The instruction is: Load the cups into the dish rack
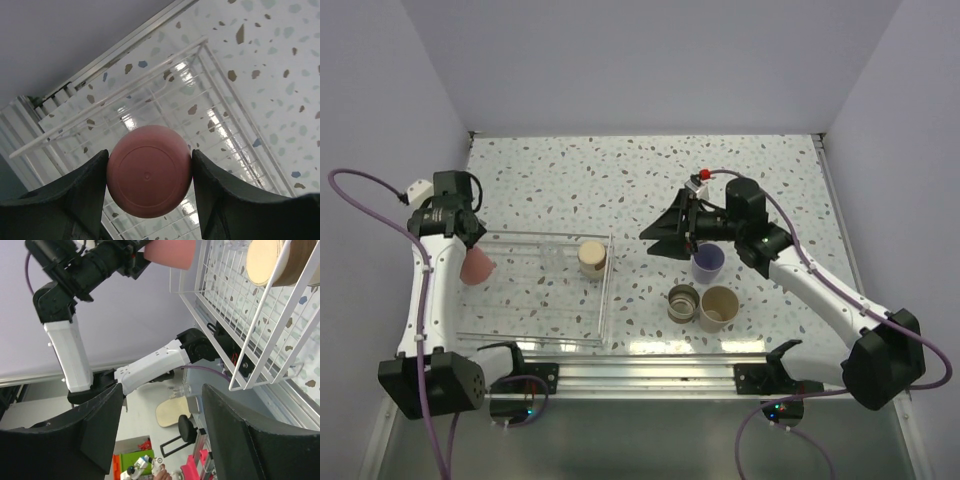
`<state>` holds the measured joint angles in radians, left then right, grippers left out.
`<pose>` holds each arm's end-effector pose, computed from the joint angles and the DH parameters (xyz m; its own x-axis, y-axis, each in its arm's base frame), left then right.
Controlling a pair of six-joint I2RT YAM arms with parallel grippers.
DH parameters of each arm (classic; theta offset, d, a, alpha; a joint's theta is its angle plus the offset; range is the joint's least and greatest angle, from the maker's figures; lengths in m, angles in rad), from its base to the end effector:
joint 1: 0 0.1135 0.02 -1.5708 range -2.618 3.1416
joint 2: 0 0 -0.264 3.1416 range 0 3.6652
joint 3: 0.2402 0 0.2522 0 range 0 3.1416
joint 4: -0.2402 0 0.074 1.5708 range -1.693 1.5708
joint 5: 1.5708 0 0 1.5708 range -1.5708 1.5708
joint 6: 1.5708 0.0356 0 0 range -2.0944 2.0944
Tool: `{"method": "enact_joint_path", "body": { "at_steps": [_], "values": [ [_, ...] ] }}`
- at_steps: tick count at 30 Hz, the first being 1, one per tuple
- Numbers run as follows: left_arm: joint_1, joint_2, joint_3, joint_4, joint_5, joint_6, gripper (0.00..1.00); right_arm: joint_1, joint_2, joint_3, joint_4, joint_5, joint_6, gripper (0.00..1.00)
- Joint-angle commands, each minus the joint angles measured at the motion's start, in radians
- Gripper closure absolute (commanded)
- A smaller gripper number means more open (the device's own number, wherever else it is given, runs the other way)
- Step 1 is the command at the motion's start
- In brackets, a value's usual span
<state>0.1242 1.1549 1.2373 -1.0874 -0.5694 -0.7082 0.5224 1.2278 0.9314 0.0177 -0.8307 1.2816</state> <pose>0.2043 0.0448 0.3472 -0.3818 -0.5998 -0.7032 -0.8419 0.5396 -0.0030 0.2271 0.1611 0.3210 -0.9802 0.1815 -0.0795 -0.0429 0.1972 0.9794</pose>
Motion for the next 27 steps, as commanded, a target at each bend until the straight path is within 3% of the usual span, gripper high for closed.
{"method": "enact_joint_path", "body": {
  "at_steps": [1,13,27],
  "values": [
    [0.096,0.017,-0.064,0.102,0.015,-0.022,1.00,0.013,-0.016,0.055,-0.015,-0.028,-0.028,0.33],
    [0.140,0.020,-0.222,0.337,0.049,0.001,1.00,0.036,-0.002,0.066,-0.119,-0.028,-0.090,0.35],
    [0.138,-0.017,-0.354,0.618,0.092,0.090,0.99,0.036,0.030,0.095,-0.079,-0.025,-0.064,0.24]
  ]
}}
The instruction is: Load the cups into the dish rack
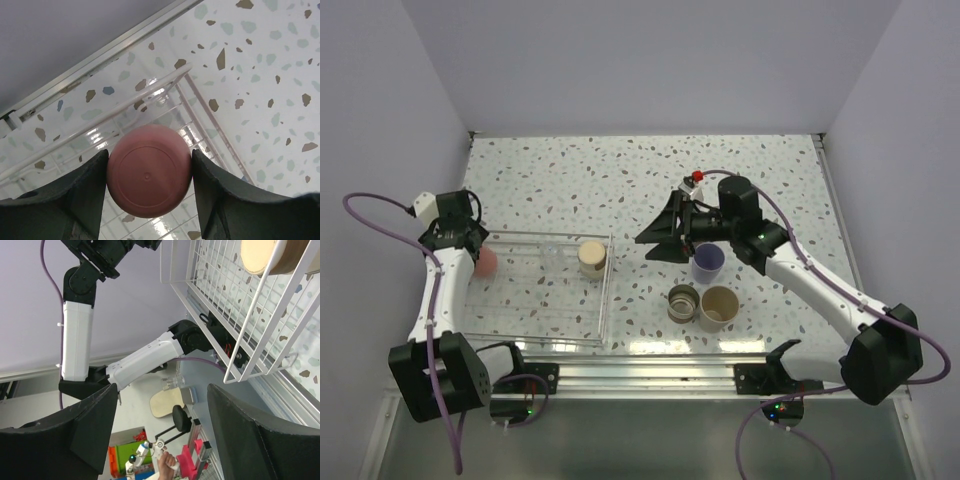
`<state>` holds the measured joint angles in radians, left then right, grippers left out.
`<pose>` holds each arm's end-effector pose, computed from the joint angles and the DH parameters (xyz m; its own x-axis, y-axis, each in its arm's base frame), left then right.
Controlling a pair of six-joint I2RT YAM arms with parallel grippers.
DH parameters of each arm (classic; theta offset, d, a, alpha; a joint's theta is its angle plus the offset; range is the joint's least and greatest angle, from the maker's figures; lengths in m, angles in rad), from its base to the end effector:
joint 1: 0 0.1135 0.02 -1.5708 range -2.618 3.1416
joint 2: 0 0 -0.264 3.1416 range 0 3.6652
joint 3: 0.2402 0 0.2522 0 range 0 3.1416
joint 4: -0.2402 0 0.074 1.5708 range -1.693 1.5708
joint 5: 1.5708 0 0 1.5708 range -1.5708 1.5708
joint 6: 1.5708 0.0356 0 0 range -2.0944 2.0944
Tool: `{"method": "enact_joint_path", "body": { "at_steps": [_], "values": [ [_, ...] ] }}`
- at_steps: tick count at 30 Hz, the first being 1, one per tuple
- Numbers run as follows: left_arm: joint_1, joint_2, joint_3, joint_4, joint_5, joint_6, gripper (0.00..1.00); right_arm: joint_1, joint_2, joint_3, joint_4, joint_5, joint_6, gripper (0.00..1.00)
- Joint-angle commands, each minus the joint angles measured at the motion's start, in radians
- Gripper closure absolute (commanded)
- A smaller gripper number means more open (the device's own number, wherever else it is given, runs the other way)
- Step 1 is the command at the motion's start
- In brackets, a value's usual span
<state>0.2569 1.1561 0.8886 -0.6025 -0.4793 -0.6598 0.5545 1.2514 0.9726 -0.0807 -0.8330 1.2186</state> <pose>0.2220 0.0753 0.2675 -0.2696 -0.6332 -0.7255 -0.8585 0.4994 -0.1168 0.2249 0.1702 0.3200 -0.9883 0.1306 -0.0786 -0.0446 0.2453 0.9684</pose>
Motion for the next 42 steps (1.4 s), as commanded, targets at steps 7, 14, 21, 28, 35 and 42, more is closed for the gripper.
{"method": "enact_joint_path", "body": {
  "at_steps": [7,14,21,28,35,42],
  "values": [
    [0.002,0.002,-0.004,0.170,0.036,0.088,0.45,0.002,0.016,0.054,0.009,0.000,-0.010,0.24],
    [0.004,-0.012,0.007,0.150,0.018,0.144,0.08,0.004,0.022,0.051,0.016,0.018,-0.008,0.24],
    [0.004,-0.041,0.056,0.096,0.018,0.164,0.00,0.002,0.010,0.020,0.048,0.025,0.006,0.24],
    [0.001,-0.058,0.136,0.020,0.021,0.137,0.00,0.004,-0.003,0.037,-0.017,0.029,-0.040,0.24],
    [0.002,-0.076,0.211,-0.054,0.102,0.036,0.00,0.002,0.025,0.196,-0.309,0.103,-0.301,0.24],
    [-0.241,-0.064,0.407,-0.140,0.019,-0.014,0.01,-0.011,0.068,0.313,-0.583,0.257,-0.494,0.24]
  ]
}}
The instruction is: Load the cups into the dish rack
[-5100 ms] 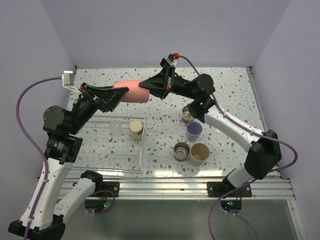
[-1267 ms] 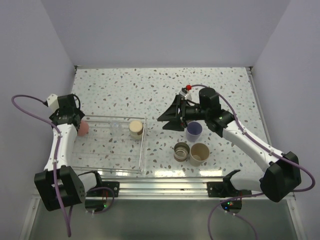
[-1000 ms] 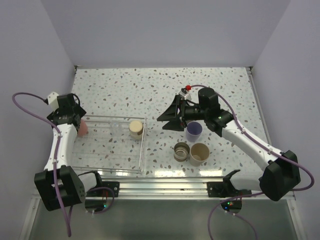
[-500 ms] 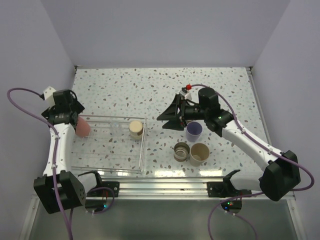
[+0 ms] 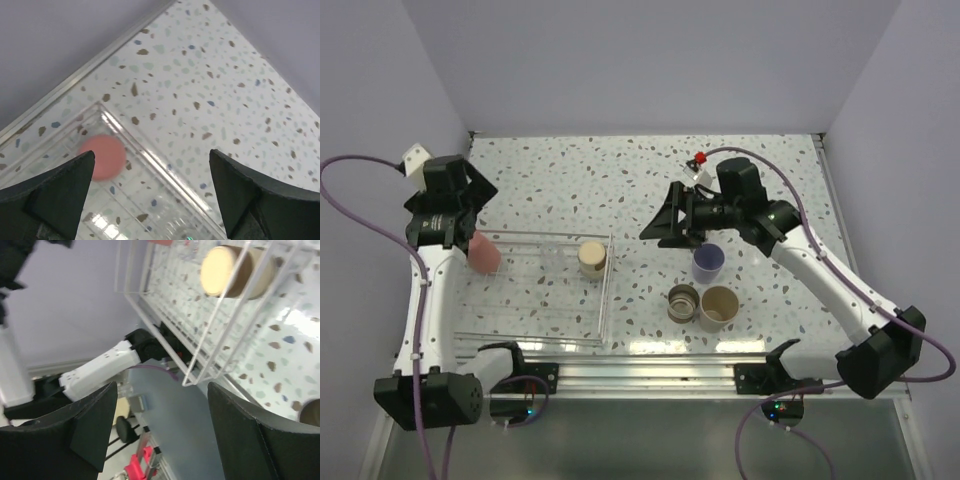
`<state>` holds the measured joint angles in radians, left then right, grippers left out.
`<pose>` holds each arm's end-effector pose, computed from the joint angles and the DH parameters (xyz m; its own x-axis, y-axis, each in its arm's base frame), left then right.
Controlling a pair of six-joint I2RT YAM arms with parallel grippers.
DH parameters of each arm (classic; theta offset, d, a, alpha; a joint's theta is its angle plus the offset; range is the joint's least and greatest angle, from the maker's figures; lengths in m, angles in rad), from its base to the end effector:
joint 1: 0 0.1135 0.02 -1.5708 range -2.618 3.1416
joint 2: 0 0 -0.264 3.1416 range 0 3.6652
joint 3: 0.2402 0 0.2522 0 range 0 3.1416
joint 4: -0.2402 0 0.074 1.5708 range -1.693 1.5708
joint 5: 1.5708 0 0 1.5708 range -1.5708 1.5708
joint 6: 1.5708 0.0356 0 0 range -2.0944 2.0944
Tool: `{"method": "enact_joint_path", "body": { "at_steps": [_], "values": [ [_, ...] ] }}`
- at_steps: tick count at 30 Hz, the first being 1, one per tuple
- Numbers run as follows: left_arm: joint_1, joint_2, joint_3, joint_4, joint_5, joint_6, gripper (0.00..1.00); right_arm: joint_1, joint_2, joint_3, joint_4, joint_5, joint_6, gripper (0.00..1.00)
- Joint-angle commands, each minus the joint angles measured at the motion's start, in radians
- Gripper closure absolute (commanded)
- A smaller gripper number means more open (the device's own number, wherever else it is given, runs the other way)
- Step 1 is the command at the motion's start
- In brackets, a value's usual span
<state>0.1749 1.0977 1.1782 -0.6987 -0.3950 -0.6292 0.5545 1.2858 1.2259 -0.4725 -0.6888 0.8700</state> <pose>0.2203 0.0528 0.3661 -0.1852 -0.5843 -0.7901 -0.7154 0.6314 -0.2993 0.2273 0.1674 0.3606 -0.9448 0.1089 -0.3090 -0.2325 0.4416 0.8666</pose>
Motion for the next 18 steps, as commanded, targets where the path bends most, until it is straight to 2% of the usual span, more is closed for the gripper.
{"method": "enact_joint_path", "body": {
  "at_steps": [1,6,7,10,14,18],
  "values": [
    [-0.204,0.004,0.177,-0.059,-0.086,-0.047,0.01,-0.022,0.043,0.076,-0.231,0.155,-0.172,0.24],
    [-0.403,0.067,0.300,-0.159,-0.137,-0.058,0.01,-0.028,0.124,0.246,-0.501,0.458,-0.371,0.25],
    [-0.426,0.071,0.311,-0.160,-0.136,-0.055,0.01,-0.028,0.148,0.268,-0.527,0.547,-0.394,0.25],
    [-0.500,0.079,0.305,-0.147,-0.082,-0.027,0.02,-0.028,0.182,0.322,-0.595,0.679,-0.469,0.25],
    [-0.613,0.099,0.255,-0.089,0.008,-0.004,0.02,-0.028,0.211,0.330,-0.627,0.764,-0.515,0.25],
    [-0.782,0.140,0.183,-0.007,0.051,0.023,0.02,-0.028,0.240,0.288,-0.629,0.782,-0.531,0.25]
  ]
}}
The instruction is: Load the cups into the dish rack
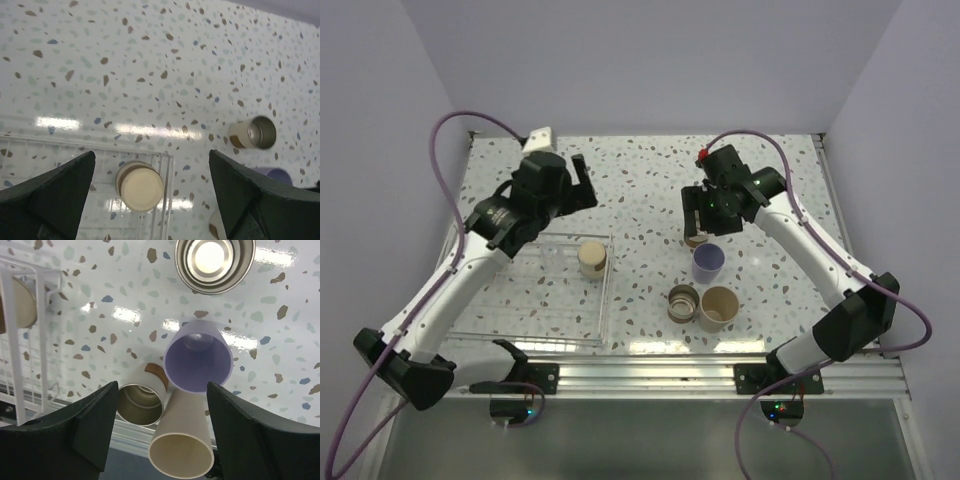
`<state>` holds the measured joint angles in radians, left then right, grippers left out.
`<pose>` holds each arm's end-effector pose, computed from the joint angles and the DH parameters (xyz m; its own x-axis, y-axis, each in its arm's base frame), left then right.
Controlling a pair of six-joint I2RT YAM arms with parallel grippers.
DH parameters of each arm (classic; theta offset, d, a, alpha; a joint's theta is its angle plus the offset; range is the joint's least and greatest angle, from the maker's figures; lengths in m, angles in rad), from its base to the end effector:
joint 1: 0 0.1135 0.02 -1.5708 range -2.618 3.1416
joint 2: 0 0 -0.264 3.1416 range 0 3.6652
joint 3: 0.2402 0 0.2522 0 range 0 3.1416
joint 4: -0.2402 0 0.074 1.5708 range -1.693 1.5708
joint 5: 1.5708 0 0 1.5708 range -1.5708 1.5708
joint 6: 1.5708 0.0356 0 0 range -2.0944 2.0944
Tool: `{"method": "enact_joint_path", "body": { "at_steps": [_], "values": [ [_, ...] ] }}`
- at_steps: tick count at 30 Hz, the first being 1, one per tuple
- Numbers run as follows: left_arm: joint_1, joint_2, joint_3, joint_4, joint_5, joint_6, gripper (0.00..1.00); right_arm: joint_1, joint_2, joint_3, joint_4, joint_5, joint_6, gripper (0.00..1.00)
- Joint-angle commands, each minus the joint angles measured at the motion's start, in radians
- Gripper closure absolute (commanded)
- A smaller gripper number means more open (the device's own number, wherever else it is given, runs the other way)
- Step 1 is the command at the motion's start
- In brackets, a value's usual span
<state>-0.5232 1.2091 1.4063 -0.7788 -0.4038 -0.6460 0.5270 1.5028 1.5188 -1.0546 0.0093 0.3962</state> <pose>0.2185 -0.1099 0.4086 -0.4854 -0.3591 -0.7972 -0.1467 0.9323 -0.3307 0.2609 0.1514 0.3464 -0.8796 -0.0653 -0.4712 -0.1728 0.9668 0.1884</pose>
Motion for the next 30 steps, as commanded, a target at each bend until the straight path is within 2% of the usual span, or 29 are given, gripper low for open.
{"method": "enact_joint_path", "body": {
  "at_steps": [1,5,13,30],
  "values": [
    [-0.106,0.036,-0.055,0.096,0.075,0.043,0.02,-0.001,0.028,-0.012,-0.038,0.075,-0.057,0.26],
    [-0.162,0.047,-0.102,0.154,0.132,0.071,0.02,-0.002,0.063,-0.043,0.011,0.047,-0.040,0.28],
    [-0.162,0.023,-0.159,0.193,0.189,0.095,0.02,-0.002,0.134,-0.055,0.047,0.020,-0.002,0.33],
    [-0.164,0.017,-0.138,0.205,0.181,0.155,0.01,0.022,0.244,-0.118,0.137,-0.006,0.039,0.48]
  ]
}}
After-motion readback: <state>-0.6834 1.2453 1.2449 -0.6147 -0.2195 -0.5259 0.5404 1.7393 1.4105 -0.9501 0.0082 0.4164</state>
